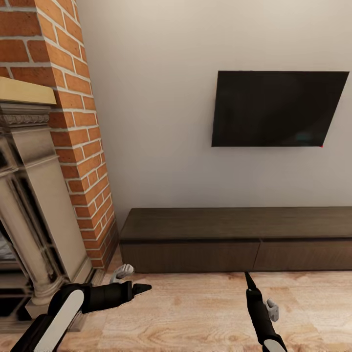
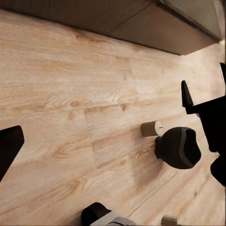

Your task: Place each of the two pumpkins and all three candles from the living room inside a cabinet in the living room (use any cabinet), then make sure every cabinet is closed, and position the cauldron so it is next to a table in the living room.

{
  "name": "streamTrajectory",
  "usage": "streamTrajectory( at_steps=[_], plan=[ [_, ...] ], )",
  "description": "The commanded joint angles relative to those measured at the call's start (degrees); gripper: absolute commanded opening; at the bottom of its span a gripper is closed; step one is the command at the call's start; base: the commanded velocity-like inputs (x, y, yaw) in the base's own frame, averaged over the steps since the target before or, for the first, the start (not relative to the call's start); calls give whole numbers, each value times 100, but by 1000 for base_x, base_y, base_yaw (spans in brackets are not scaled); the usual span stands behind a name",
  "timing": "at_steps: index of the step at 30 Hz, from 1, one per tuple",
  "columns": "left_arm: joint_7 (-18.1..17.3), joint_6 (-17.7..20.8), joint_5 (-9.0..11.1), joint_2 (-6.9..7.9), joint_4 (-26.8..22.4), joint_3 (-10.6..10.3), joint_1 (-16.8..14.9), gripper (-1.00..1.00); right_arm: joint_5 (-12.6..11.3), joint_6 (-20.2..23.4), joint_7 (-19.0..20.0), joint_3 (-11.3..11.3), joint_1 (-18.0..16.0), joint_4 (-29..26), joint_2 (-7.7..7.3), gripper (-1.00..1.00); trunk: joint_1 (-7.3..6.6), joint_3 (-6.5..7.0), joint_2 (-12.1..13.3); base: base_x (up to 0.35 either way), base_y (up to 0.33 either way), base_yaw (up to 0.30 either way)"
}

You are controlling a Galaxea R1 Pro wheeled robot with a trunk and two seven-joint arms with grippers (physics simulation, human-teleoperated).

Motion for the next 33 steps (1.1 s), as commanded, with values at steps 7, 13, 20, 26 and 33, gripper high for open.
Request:
streamTrajectory(
  at_steps=[7,13,20,26,33],
  plan=[
    [-29,-6,401,129,-91,-43,-8,100,-266,413,-8,-6,-4,7,6,100,154,-132,-285,0,0,0],
    [-39,-6,444,127,-85,-111,-7,100,-279,435,-20,12,-4,15,12,100,285,-240,-525,0,0,0],
    [-46,-6,459,137,-104,-117,-7,100,-271,447,-26,24,-4,16,13,100,439,-365,-806,0,0,0],
    [-46,-6,459,140,-106,-115,-7,100,-275,458,-105,24,-4,17,13,100,571,-473,-1047,0,0,0],
    [-46,-6,459,143,-107,-113,-7,100,-275,459,-172,24,-4,17,13,100,725,-599,-1328,0,0,0]
  ],
)
